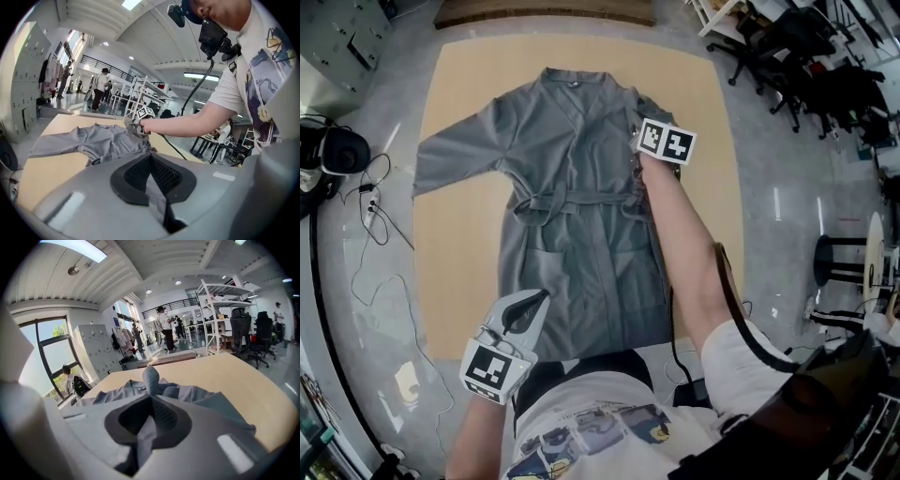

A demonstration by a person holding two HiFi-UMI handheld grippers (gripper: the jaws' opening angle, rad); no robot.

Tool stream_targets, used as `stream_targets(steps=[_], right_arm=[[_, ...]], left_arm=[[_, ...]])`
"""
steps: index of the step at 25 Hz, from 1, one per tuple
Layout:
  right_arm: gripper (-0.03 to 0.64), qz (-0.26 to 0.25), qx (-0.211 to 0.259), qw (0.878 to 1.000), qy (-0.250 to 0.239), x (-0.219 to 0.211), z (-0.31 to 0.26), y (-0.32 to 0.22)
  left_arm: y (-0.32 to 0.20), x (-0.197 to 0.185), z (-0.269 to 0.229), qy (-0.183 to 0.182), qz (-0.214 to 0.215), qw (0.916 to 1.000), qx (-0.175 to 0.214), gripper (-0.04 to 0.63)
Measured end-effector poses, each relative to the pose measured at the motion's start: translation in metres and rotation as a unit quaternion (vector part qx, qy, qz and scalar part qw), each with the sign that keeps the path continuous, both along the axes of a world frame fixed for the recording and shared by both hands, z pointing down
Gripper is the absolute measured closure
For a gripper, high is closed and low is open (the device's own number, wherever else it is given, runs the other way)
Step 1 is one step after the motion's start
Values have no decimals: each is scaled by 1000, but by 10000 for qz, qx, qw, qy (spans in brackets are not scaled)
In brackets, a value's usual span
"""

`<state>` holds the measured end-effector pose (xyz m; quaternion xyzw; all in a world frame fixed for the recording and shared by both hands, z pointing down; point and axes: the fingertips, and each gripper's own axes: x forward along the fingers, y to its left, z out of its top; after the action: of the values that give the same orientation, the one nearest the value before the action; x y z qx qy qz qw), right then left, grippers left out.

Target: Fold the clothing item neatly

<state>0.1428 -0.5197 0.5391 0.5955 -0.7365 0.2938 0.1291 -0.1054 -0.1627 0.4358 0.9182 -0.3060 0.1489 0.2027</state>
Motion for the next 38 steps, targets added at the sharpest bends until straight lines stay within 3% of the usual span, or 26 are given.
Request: stream_targets(steps=[8, 12, 18, 24, 38], right_arm=[[606, -581, -186, 9979, 202, -103, 16, 6], [606, -829, -306, 9946, 536, -135, 28, 9], [580, -1385, -549, 9857, 791, -163, 48, 21], [545, -2031, -481, 9733, 953, -193, 38, 38], [545, -2260, -2, 9689, 1009, -211, -26, 113]], left_arm=[[13, -50, -7, 27, -245, 9997, 48, 589], [19, -73, -7, 28, -350, 9994, 42, 589], [28, -93, -2, 57, -420, 9991, 8, 589], [31, -97, -3, 161, -337, 9993, 56, 589], [17, -129, -3, 269, -372, 9988, 182, 589]])
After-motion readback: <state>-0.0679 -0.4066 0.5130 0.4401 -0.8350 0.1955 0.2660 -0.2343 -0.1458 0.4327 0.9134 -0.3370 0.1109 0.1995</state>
